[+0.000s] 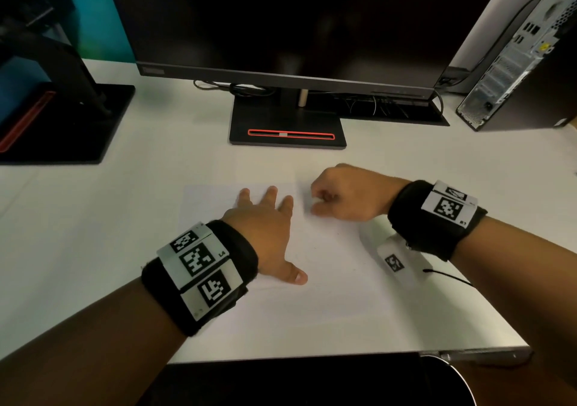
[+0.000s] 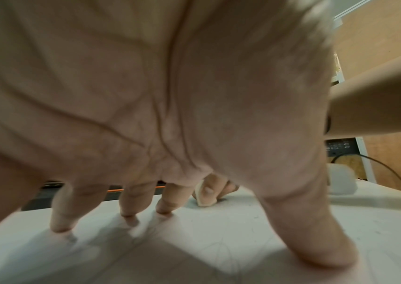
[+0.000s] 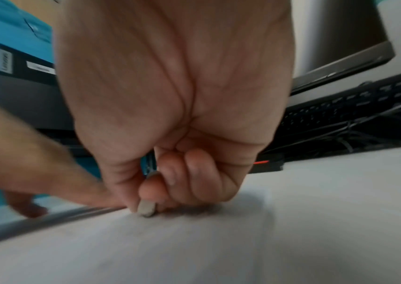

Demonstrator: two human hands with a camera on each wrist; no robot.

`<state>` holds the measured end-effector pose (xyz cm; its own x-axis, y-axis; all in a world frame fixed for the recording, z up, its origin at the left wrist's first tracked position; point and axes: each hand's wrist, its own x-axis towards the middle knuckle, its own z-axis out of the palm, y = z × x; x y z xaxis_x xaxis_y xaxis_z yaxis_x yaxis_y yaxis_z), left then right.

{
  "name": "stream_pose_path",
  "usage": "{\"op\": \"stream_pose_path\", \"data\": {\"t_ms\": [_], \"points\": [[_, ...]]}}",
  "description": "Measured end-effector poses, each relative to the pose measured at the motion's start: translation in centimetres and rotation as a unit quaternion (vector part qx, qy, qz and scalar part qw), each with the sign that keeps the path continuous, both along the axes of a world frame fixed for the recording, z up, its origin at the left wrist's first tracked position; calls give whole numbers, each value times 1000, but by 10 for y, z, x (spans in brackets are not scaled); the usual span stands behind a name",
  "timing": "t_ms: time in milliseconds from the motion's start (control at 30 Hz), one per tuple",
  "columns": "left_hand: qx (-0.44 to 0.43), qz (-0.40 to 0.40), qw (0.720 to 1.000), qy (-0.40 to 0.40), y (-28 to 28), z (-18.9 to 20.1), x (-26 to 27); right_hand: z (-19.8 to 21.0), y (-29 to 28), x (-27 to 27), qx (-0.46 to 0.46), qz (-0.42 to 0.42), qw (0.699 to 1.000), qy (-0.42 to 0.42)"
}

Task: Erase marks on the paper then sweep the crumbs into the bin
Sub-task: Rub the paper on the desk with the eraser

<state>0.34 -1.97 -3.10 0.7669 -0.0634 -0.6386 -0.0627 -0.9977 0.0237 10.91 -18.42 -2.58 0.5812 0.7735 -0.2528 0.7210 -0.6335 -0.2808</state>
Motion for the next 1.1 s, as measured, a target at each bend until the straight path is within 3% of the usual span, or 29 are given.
{"op": "stream_pose_path", "data": {"t_ms": [133, 267, 400, 567, 700, 767, 900, 1033, 1100], "points": [[-1, 0, 1000, -3, 1, -1, 0, -2, 1, 9, 11, -40, 998, -51], [0, -1, 1000, -2, 0, 0, 0, -6, 5, -4, 15, 14, 1000, 9], [-2, 0, 1000, -6, 1, -1, 0, -2, 1, 15, 14, -49, 998, -41], [-3, -3, 1000, -9, 0, 1, -1, -7, 4, 1, 7, 7, 1000, 7], [-6, 1, 1000, -9, 1, 0, -1, -1, -1, 17, 0, -55, 998, -37], [-3, 1, 1000, -8, 0, 0, -1, -3, 1, 13, 4, -43, 998, -47], [-4, 2, 1000, -5, 0, 0, -1, -4, -1, 2, 3, 6, 1000, 13], [-4, 3, 1000, -8, 0, 1, -1, -2, -9, 15, 8, -53, 998, -41], [-3, 1, 1000, -8, 0, 1, -1, -4, -8, 11, 18, -43, 998, -52]]}}
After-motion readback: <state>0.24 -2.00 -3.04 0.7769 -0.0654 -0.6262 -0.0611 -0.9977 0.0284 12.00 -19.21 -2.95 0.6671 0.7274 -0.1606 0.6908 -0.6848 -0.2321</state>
